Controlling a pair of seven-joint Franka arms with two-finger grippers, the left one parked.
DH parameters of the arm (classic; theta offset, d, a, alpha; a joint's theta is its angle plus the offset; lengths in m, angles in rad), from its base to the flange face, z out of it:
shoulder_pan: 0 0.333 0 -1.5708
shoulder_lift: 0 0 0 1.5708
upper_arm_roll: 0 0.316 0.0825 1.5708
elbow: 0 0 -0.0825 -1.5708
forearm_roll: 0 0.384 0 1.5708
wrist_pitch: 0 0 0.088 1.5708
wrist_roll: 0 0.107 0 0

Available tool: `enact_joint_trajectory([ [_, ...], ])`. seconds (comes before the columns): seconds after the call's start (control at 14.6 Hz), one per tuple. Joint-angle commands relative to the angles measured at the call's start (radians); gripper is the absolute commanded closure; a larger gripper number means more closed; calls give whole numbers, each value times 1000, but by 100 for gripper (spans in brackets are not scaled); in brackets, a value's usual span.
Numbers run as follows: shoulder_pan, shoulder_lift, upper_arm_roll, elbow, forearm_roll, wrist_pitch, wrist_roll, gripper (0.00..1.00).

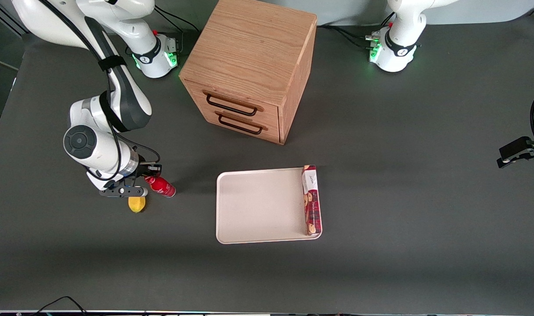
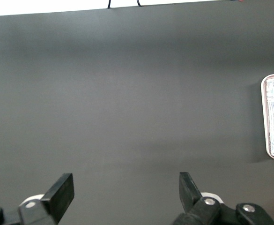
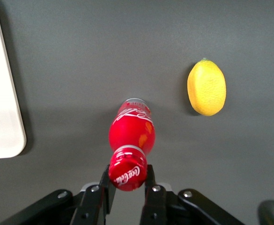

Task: Place coke bottle on tray
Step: 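Close the right gripper around the bottle's cap end, then lift the bottle and carry it toward the white tray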

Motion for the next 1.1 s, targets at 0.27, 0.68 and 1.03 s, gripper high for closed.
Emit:
enact_joint_trajectory([
  [0.27,6,-38,1,61,-16,-67,18,100],
  [0.68,9,-17,52,524,-1,-529,13,100],
  [1.03,17,35,180,724,-4,-710,157,100],
])
